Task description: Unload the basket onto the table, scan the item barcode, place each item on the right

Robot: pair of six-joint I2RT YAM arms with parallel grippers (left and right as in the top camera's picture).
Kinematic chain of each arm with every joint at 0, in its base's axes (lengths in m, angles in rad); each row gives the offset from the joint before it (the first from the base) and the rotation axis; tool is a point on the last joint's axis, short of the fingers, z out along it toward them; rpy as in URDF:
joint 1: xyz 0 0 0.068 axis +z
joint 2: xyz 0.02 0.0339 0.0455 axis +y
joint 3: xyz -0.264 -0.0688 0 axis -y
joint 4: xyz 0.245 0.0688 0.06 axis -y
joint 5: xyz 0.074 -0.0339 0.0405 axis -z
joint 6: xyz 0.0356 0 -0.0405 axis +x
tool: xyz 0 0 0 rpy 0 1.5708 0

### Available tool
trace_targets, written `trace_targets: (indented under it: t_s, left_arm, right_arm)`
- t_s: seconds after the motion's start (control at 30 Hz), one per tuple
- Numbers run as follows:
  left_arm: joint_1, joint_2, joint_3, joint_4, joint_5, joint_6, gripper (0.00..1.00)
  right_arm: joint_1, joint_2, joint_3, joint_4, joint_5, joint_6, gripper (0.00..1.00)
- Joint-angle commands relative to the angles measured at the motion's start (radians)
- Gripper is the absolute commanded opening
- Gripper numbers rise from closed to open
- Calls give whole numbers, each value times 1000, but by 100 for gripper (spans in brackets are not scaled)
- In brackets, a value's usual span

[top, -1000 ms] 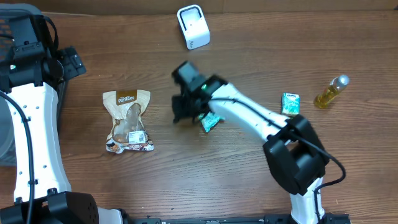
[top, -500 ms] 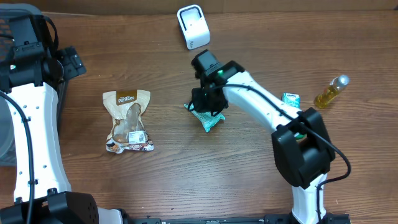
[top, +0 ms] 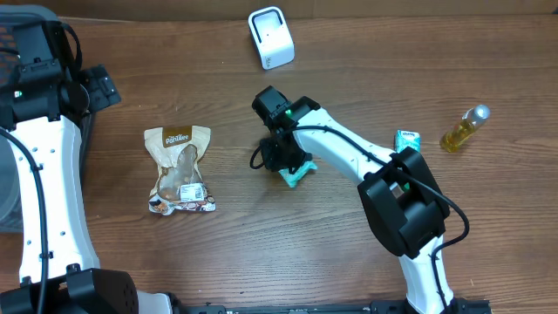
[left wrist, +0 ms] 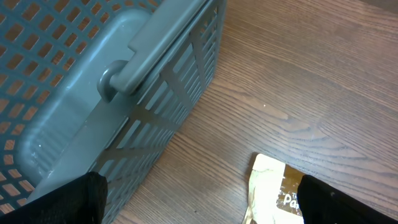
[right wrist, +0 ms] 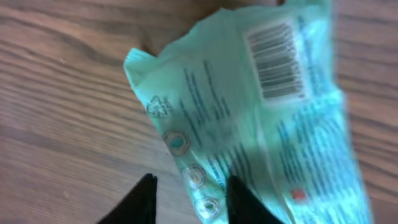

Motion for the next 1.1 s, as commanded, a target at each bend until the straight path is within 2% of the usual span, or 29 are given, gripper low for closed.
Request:
trace_targets:
  t_s: [0.0, 0.1, 0.2, 0.63, 0.77, 0.87, 0.93, 1.07]
  left_arm:
    - [5, 0, 11, 3, 1, 3, 99]
    - [5, 0, 11, 3, 1, 3, 100]
    - [5, 0, 11, 3, 1, 3, 100]
    - [5, 0, 11, 3, 1, 3, 100]
    - [5, 0, 11, 3, 1, 3, 100]
    - [5, 0, 11, 3, 1, 3, 100]
    - [5, 0, 11, 3, 1, 3, 100]
    - [5, 0, 11, 3, 1, 3, 100]
  right_arm:
    - [-33, 5, 182, -72, 24, -19, 35]
    - [-51, 5, 284, -111, 39, -50, 33]
    - [-60, 6, 281, -99, 57, -64, 24]
    - [-60, 120, 142, -6, 102, -86, 24]
    - [-60, 132, 118, 16, 103, -86, 32]
    - [-60, 131, 134, 15, 102, -86, 49]
    - [-61, 128, 192, -30, 102, -86, 58]
    - [-61, 113, 320, -156, 102, -85, 69]
